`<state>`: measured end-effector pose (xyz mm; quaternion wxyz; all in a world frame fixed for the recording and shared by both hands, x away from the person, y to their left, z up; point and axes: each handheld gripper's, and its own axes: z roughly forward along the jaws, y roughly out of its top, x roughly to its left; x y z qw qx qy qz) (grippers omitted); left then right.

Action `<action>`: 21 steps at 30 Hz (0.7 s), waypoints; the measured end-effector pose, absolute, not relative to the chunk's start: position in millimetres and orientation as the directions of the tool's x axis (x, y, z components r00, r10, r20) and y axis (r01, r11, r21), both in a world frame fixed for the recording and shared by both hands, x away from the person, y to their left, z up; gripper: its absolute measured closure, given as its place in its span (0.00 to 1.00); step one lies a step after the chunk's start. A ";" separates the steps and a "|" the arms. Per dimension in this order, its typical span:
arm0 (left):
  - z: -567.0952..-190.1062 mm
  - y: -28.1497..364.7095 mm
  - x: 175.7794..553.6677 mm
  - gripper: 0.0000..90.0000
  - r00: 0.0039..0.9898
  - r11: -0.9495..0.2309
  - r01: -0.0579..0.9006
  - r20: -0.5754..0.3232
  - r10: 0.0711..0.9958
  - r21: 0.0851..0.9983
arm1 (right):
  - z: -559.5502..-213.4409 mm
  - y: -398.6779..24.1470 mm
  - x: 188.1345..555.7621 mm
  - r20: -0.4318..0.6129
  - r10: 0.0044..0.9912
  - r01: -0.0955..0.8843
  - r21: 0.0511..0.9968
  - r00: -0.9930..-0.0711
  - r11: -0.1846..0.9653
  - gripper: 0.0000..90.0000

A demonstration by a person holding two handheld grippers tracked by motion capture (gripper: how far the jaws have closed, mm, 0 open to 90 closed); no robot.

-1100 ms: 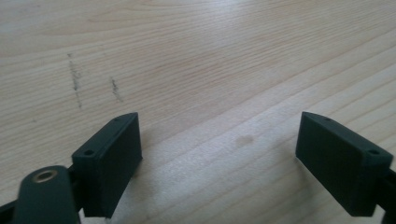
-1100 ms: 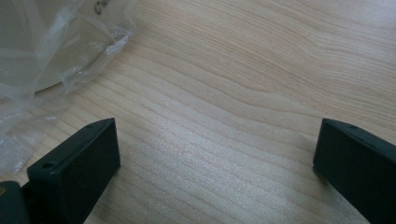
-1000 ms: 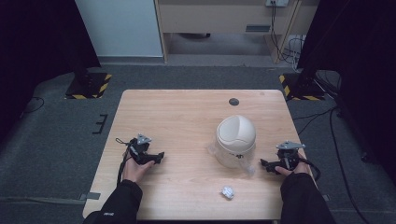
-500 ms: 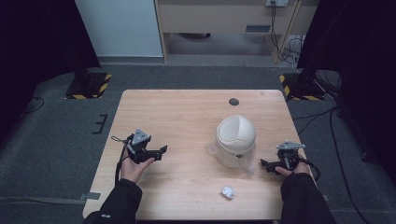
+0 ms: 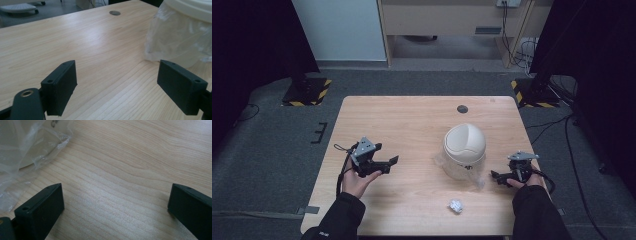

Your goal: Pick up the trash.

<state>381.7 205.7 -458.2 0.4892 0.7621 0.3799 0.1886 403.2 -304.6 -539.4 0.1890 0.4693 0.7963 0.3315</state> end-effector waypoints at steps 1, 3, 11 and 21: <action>-455.5 202.3 380.0 0.17 0.646 -0.226 0.387 -0.087 0.759 0.894 | -539.4 -304.6 403.2 0.010 0.873 0.622 0.706 -0.488 0.340 0.01; -452.7 199.1 378.3 0.17 0.651 -0.222 0.381 -0.089 0.754 0.898 | -539.4 -304.6 403.2 0.010 0.873 0.622 0.706 -0.488 0.340 0.01; -440.3 188.4 372.6 0.17 0.679 -0.207 0.341 -0.088 0.728 0.917 | -539.4 -304.6 403.2 0.010 0.873 0.622 0.705 -0.488 0.340 0.01; -432.4 179.2 368.6 0.18 0.703 -0.209 0.317 -0.081 0.706 0.925 | -539.4 -304.6 403.2 0.010 0.873 0.622 0.705 -0.488 0.340 0.01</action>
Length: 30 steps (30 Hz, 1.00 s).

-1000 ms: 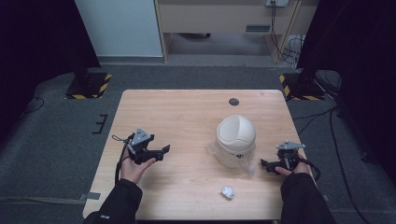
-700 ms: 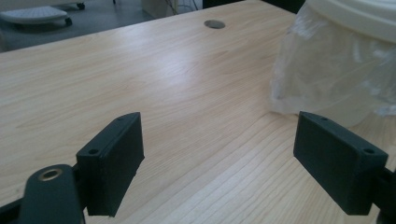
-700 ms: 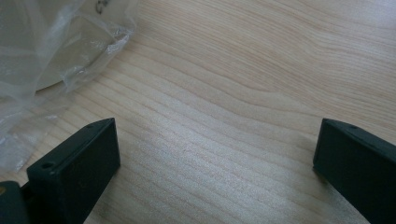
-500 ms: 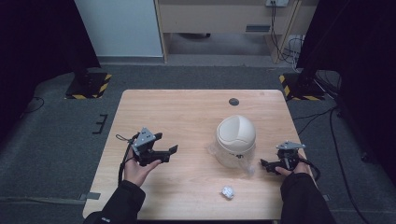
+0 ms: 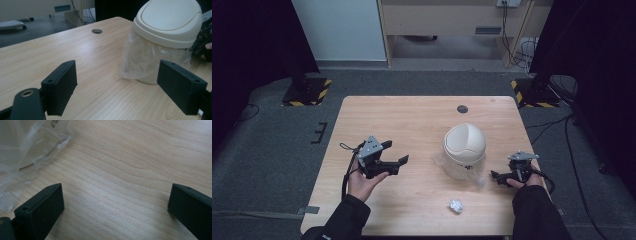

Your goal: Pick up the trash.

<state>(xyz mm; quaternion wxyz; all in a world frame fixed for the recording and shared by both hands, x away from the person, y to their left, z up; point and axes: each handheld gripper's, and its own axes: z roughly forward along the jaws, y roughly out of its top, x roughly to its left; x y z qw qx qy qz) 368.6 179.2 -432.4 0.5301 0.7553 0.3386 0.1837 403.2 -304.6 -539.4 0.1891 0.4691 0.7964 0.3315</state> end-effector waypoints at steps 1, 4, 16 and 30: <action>-431.6 178.1 368.2 0.18 0.706 -0.209 0.316 -0.082 0.703 0.926 | -539.4 -304.6 403.2 0.010 0.873 0.622 0.706 -0.489 0.340 0.01; -429.6 174.6 367.3 0.18 0.715 -0.213 0.308 -0.078 0.695 0.927 | -539.4 -304.5 403.2 0.009 0.873 0.622 0.705 -0.488 0.340 0.01; -421.1 150.8 368.2 0.18 0.765 -0.260 0.267 -0.040 0.643 0.928 | -539.3 -304.5 403.2 0.009 0.872 0.622 0.705 -0.489 0.341 0.01; -408.5 113.8 375.7 0.18 0.810 -0.262 0.224 -0.030 0.586 0.939 | -539.4 -304.5 403.3 0.009 0.872 0.621 0.705 -0.489 0.342 0.01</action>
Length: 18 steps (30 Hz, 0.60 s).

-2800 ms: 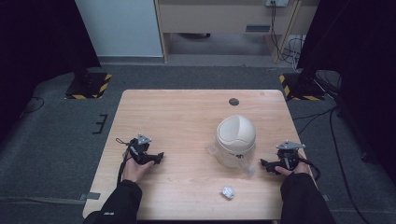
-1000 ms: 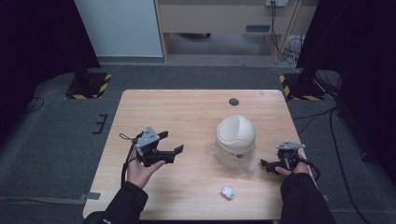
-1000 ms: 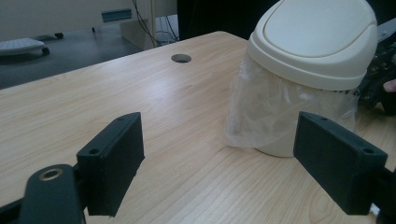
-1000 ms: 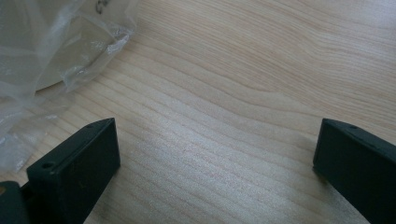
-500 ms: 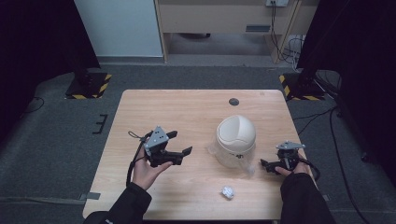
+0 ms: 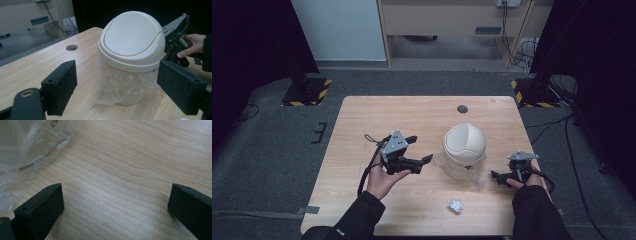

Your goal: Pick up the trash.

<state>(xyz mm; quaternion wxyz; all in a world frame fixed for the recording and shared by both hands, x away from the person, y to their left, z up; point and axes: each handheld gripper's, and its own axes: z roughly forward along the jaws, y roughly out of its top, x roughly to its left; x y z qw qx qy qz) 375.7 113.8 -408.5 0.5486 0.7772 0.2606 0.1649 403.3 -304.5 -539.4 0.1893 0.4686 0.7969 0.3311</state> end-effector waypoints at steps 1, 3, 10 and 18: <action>-408.5 113.8 375.7 0.18 0.810 -0.262 0.224 -0.030 0.586 0.939 | -539.4 -304.5 403.3 0.009 0.872 0.621 0.705 -0.489 0.342 0.01; -408.0 106.8 377.5 0.18 0.815 -0.262 0.223 -0.033 0.579 0.939 | -539.4 -304.5 403.3 0.008 0.872 0.621 0.705 -0.489 0.342 0.01; -410.5 88.9 383.2 0.18 0.835 -0.269 0.219 -0.037 0.549 0.938 | -539.4 -304.4 403.2 0.009 0.873 0.622 0.705 -0.488 0.340 0.01; -414.8 70.2 387.1 0.19 0.851 -0.288 0.219 -0.037 0.524 0.932 | -539.4 -304.5 403.3 0.009 0.872 0.621 0.705 -0.489 0.342 0.01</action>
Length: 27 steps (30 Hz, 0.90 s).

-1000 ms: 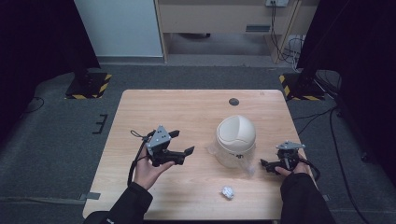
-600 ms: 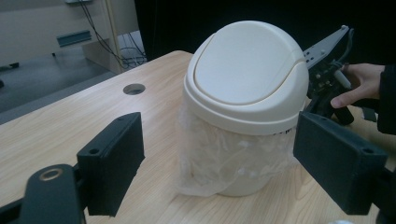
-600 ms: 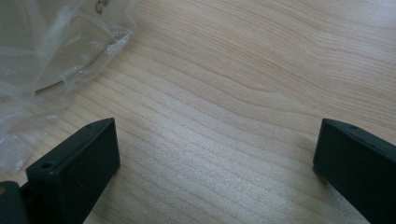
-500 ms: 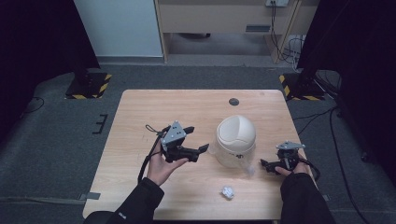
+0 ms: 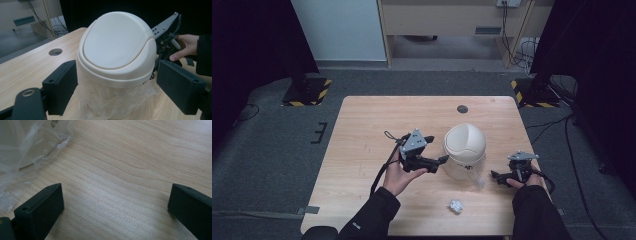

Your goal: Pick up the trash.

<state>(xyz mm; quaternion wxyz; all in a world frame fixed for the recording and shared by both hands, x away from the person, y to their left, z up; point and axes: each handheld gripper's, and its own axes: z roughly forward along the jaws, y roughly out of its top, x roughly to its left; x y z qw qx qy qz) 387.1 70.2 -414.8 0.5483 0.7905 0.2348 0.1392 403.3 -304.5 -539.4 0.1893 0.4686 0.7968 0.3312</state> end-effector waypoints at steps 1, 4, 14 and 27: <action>-415.8 64.0 388.2 0.19 0.856 -0.295 0.219 -0.039 0.515 0.930 | -539.4 -304.5 403.3 0.008 0.872 0.621 0.705 -0.490 0.342 0.01; -416.7 58.8 389.4 0.19 0.860 -0.299 0.221 -0.041 0.508 0.928 | -539.4 -304.5 403.3 0.009 0.872 0.622 0.705 -0.489 0.342 0.01; -421.2 38.0 394.1 0.19 0.876 -0.324 0.221 -0.042 0.480 0.920 | -539.4 -304.5 403.3 0.009 0.872 0.621 0.705 -0.489 0.342 0.01; -423.5 20.2 399.8 0.20 0.883 -0.362 0.231 -0.039 0.467 0.903 | -539.4 -304.5 403.3 0.009 0.872 0.621 0.705 -0.490 0.342 0.01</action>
